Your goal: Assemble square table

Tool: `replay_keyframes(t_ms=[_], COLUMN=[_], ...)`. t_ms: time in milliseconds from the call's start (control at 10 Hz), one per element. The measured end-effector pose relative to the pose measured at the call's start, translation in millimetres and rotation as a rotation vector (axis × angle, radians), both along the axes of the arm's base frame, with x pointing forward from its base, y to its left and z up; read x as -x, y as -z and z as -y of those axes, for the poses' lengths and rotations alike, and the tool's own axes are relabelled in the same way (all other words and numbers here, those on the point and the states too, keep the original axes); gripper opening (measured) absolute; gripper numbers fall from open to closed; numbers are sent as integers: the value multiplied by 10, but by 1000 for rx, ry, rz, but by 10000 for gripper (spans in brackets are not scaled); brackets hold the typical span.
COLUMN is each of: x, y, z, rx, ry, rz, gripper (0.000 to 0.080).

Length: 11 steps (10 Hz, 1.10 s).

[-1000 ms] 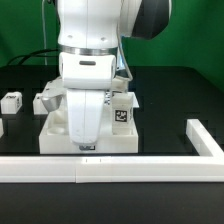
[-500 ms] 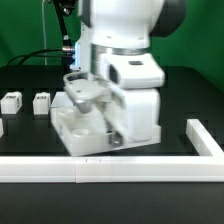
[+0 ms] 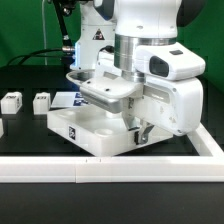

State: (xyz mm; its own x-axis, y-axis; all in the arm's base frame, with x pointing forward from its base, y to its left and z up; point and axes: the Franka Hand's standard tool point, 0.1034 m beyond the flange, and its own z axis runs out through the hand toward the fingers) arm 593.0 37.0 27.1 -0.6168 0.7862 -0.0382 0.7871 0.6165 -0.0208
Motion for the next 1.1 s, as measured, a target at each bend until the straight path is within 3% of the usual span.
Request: replay_keyframes(t_ms=[100, 200, 400, 900, 1100], x=[9, 45, 51, 122, 153], y=[19, 72, 94, 162, 134], z=[11, -78, -217, -84, -306], rx=[11, 12, -14, 17, 30], ry=[-71, -130, -328, -554, -792], rz=[-4, -18, -66, -101, -161], gripper=[58, 58, 58, 58, 58])
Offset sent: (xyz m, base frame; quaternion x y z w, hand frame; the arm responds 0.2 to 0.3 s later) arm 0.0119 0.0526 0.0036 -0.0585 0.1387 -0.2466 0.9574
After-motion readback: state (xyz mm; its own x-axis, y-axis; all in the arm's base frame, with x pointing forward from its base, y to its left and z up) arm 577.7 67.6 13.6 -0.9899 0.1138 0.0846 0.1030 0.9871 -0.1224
